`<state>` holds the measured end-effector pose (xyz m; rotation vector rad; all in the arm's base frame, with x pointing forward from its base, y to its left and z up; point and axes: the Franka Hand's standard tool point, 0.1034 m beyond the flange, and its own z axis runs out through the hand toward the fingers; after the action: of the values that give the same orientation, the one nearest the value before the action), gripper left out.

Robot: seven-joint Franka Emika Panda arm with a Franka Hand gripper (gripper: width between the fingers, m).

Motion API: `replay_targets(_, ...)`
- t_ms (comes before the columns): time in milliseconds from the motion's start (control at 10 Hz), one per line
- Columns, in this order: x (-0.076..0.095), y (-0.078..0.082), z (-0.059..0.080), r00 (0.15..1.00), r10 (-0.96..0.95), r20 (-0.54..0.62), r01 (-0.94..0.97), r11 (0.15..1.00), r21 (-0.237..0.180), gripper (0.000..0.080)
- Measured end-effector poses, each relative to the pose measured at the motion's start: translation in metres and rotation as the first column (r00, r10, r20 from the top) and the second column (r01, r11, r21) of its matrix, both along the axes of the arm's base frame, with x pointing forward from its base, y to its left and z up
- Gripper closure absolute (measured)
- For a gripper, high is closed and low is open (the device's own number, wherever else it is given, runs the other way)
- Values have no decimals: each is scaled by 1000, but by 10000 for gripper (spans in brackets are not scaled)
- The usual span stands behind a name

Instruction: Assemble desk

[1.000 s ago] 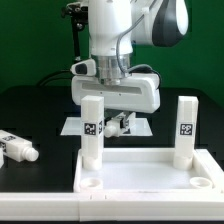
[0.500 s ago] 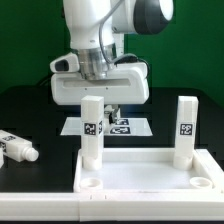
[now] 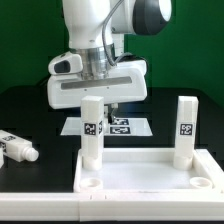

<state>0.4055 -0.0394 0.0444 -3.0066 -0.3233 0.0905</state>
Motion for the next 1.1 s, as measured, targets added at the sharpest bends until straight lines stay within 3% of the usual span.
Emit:
replay_targets(100, 16, -10, 10, 986, 158, 45, -158, 987, -10, 515)
replay_targets(200, 17, -7, 11, 958, 276, 71, -275, 961, -28, 515)
replay_targets(600, 14, -12, 9, 866, 493, 78, -492, 870, -36, 515)
replay_targets(800, 7, -42, 5, 587, 804, 96, -804, 593, -53, 515)
replay_targets(900, 5, -48, 3, 483, 870, 97, -868, 490, -75, 515)
replay_targets(1100, -1, -52, 0, 370, 925, 87, -922, 377, -83, 515)
